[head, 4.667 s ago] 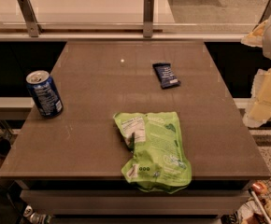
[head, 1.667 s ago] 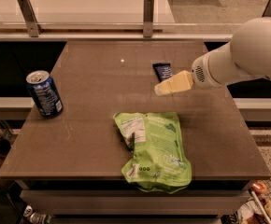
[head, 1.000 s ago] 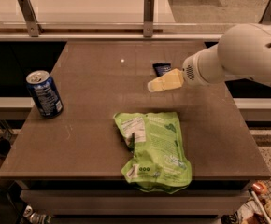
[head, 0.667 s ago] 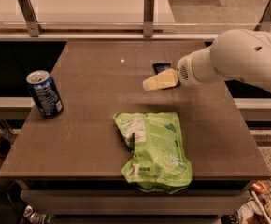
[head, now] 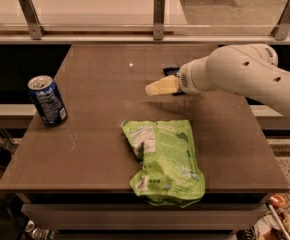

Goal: Pick rxbar blueberry

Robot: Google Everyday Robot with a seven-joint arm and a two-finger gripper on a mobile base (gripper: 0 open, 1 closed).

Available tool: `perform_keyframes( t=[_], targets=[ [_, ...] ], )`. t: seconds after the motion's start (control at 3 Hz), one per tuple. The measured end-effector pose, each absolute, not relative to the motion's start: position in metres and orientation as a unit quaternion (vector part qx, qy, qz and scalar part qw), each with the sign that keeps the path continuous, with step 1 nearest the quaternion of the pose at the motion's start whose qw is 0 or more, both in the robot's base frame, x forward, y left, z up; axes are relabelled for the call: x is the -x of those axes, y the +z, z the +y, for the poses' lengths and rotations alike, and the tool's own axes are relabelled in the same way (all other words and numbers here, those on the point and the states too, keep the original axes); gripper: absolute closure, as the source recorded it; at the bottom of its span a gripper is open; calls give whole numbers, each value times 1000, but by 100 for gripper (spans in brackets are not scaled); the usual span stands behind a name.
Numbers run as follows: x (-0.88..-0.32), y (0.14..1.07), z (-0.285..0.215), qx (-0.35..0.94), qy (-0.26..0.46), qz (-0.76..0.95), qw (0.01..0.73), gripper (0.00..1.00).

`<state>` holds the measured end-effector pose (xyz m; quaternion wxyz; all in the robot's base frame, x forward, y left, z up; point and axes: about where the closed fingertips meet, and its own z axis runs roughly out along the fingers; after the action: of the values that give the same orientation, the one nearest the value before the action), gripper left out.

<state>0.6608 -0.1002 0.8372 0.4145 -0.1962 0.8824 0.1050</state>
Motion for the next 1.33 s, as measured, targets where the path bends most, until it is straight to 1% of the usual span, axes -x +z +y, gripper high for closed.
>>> perform_keyframes(
  t=[0.67, 1.0, 1.33],
  targets=[
    [-696, 811, -112, 175, 88, 888, 417, 0],
    [-703, 806, -116, 170, 84, 889, 416, 18],
    [-703, 809, -116, 170, 84, 889, 416, 40]
  ],
)
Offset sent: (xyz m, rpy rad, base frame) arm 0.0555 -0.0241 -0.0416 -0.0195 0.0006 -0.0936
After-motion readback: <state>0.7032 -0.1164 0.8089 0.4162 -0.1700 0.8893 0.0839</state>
